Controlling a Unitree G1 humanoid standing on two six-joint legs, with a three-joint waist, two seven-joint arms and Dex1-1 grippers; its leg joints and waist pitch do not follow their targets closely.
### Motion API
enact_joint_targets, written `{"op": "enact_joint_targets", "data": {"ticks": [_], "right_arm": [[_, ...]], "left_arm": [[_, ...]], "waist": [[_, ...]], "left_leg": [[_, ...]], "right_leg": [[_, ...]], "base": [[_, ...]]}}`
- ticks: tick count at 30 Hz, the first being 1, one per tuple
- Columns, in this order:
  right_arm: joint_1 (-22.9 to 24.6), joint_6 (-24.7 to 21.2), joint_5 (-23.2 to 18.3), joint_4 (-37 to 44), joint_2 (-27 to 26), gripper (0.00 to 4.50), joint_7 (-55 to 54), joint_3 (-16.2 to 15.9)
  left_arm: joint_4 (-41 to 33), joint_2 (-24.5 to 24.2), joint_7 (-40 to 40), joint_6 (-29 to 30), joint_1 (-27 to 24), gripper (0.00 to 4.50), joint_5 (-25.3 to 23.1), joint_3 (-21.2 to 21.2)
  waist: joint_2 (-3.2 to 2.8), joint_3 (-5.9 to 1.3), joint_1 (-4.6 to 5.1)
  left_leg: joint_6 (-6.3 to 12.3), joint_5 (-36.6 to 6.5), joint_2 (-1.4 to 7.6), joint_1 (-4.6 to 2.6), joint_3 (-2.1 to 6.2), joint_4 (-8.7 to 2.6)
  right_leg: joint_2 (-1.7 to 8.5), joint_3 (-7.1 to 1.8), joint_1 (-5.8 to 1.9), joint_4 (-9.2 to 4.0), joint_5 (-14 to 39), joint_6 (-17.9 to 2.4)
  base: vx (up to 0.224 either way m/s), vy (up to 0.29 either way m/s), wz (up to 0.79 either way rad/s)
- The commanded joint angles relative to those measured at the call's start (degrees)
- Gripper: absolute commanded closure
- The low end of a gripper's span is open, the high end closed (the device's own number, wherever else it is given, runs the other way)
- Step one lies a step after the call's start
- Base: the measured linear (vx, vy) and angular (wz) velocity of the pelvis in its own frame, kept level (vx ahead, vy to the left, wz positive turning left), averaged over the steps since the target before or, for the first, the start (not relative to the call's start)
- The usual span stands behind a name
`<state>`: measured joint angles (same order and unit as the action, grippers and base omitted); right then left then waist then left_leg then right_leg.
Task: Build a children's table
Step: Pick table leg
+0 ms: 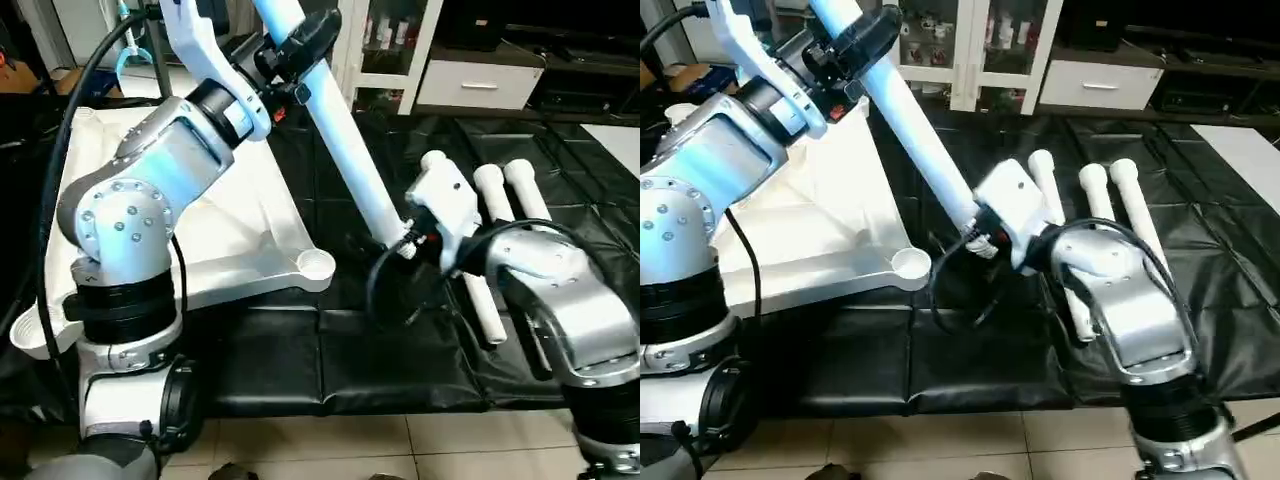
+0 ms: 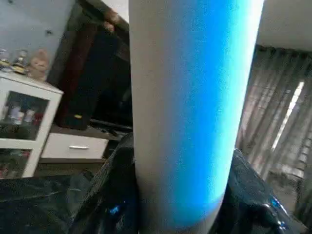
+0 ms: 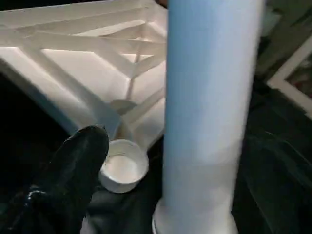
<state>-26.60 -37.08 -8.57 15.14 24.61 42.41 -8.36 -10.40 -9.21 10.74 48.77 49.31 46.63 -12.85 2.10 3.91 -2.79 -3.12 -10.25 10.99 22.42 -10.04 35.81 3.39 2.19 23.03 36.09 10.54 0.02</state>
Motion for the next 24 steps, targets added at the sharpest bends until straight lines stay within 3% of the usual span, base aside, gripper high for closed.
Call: {"op": "enact_joint_targets", "data": {"ticks": [1,6,9,10,12,18,24], "right_arm": [[0.20,-0.44,-0.81,0.10,0.42,0.07,0.93,0.86],[-1.09,-0.23,-2.38,-3.36,0.11,0.07,3.25,1.91],[-1.45,0.29,-2.98,-4.44,1.13,0.07,4.10,1.24],[-1.72,0.52,-3.11,-5.14,1.65,0.07,4.39,0.78],[-1.98,0.92,-2.98,-6.11,1.93,0.07,4.73,0.32],[-2.58,1.80,-2.33,-8.03,1.87,0.07,5.31,-0.19],[-2.66,1.85,-2.93,-8.71,2.61,0.67,6.77,-0.94]], "left_arm": [[-1.58,-0.24,1.07,0.77,-0.34,2.91,1.12,1.23],[-2.59,-0.63,2.79,1.99,-0.81,2.91,2.04,2.39],[-2.93,-0.68,3.08,2.40,-1.01,2.91,2.18,2.57],[-3.09,-0.74,3.17,2.54,-1.12,2.91,2.34,2.70],[-3.41,-0.80,3.38,2.80,-1.24,2.91,2.75,2.87],[-4.20,-0.99,3.71,3.31,-1.60,2.91,3.41,3.10],[-4.82,-1.39,5.01,4.08,-1.85,2.91,4.09,3.51]], "waist": [[-0.31,-4.25,-0.13],[-0.44,-4.22,-0.29],[-0.41,-4.24,-0.44],[-0.07,-4.29,-0.44],[0.04,-4.26,-0.49],[-0.02,-4.27,-0.60],[-0.08,-4.26,-0.62]], "left_leg": [[-2.39,-10.32,1.68,-1.46,0.54,-4.17],[-2.62,-11.29,1.75,-1.61,0.56,-4.25],[-2.69,-10.94,1.74,-1.55,0.57,-4.27],[-2.63,-10.67,1.71,-1.58,0.49,-4.21],[-2.52,-10.48,1.69,-1.45,0.48,-4.22],[-2.20,-9.57,1.70,-1.43,0.44,-4.13],[-2.25,-9.97,1.71,-1.51,0.44,-4.11]], "right_leg": [[3.48,-2.28,-2.56,-4.23,10.61,-10.00],[3.49,-2.21,-2.47,-4.31,11.23,-10.48],[3.44,-2.19,-2.56,-4.27,10.71,-10.51],[3.38,-2.18,-2.60,-4.25,10.35,-10.48],[3.48,-2.21,-2.68,-4.26,10.79,-10.43],[3.49,-2.21,-2.62,-4.16,10.48,-10.57],[3.49,-2.20,-2.57,-4.19,11.25,-10.46]], "base": [[0.000,0.000,0.00],[0.000,0.000,0.00],[0.000,0.000,0.00],[0.000,0.000,0.00],[0.000,0.000,0.00],[0.000,0.000,0.00],[0.000,0.000,0.00]]}}
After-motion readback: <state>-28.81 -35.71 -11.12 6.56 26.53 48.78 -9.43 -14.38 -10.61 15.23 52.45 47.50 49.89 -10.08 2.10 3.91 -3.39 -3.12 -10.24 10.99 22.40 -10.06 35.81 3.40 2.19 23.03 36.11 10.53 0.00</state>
